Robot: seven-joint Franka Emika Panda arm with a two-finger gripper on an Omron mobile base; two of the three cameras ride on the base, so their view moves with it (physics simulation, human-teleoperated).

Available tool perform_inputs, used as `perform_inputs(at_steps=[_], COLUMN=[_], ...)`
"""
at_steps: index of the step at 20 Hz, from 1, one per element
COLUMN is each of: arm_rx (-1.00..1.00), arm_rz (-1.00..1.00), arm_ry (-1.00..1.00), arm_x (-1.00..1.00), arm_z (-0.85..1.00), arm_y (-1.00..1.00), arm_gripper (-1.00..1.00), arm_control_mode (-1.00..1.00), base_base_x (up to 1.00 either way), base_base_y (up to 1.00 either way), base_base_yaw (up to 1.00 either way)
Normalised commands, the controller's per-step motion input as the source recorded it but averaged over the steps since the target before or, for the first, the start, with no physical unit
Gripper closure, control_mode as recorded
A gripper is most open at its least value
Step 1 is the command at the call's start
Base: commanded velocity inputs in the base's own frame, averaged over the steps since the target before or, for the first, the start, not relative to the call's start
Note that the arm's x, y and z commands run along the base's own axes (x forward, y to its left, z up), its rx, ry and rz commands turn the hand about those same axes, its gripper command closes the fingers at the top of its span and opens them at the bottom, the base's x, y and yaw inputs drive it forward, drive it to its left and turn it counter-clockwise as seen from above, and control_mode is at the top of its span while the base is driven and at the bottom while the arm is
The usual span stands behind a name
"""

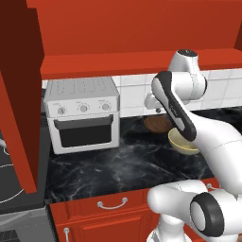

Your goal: Pick up the bowls on the counter and stack them on top of one another in the open cabinet. Place the smaller bowl on top of the larger bowl.

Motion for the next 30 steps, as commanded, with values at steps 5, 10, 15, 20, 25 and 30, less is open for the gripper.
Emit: perform_inputs(at_steps=[5, 10, 15, 20, 25, 30], arm_rx=[0.0, 0.0, 0.0, 0.0, 0.0, -0.03], arm_rz=[0.0, 0.0, 0.0, 0.0, 0.0, 0.02], arm_ry=[0.0, 0.03, 0.03, 0.06, 0.01, 0.02], arm_x=[0.0, 0.01, 0.0, 0.04, 0.03, 0.0], arm_z=[0.0, -0.06, -0.04, -0.06, -0.09, -0.13], arm_y=[0.05, 0.07, 0.0, -0.02, -0.05, 0.0], arm_gripper=[-1.0, -1.0, -1.0, -1.0, -1.0, -1.0], arm_control_mode=[-1.0, -1.0, -1.0, -1.0, -1.0, -1.0], base_base_x=[0.0, 0.0, 0.0, 0.0, 0.0, 0.0], base_base_y=[0.0, 0.0, 0.0, 0.0, 0.0, 0.0], base_base_yaw=[0.0, 0.0, 0.0, 0.0, 0.0, 0.0])
